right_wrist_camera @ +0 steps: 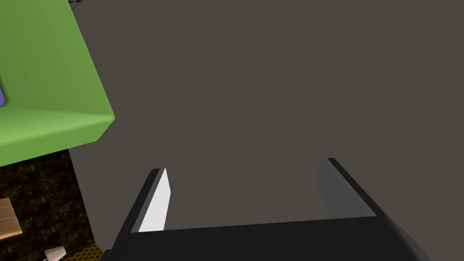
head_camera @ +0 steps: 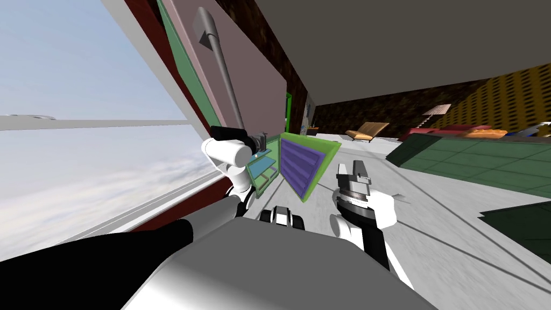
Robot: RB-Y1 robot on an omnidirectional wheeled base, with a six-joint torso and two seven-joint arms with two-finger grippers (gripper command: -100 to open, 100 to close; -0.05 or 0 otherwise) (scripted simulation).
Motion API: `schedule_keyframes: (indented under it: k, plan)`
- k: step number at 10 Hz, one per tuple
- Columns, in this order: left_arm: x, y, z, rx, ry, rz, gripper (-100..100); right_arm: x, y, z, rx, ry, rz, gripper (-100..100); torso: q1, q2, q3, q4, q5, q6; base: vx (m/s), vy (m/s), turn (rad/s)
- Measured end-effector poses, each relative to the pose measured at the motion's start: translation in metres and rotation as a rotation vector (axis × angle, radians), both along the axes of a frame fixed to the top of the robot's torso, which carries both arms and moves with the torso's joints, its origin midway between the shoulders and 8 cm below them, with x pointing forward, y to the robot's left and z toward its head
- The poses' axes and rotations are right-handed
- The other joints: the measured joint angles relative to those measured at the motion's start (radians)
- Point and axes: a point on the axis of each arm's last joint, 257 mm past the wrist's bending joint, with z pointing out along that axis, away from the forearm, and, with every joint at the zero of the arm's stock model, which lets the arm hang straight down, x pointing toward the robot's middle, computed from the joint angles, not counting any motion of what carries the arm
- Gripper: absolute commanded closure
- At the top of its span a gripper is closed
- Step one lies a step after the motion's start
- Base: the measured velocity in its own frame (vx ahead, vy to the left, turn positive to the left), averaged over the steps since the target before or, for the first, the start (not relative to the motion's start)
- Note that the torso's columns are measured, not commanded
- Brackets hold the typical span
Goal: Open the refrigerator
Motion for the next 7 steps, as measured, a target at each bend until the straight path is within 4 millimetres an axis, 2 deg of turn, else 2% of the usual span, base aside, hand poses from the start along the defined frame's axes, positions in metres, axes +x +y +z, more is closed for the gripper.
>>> schedule_keyframes:
  k: [5,7]
  plan:
    - [-0.003,-0.003,0.001,0.023,-0.004,-0.024,-100,0.000,0.000,0.000,0.000,0.000,0.000,0,0.003,0.002,0.001,0.001,0.001,0.000,0.010,0.208,-0.038]
    - [-0.006,-0.012,-0.002,0.027,0.004,-0.052,-100,0.000,0.000,0.000,0.000,0.000,0.000,0,0.009,-0.001,-0.002,0.001,0.003,-0.004,0.023,0.227,-0.068]
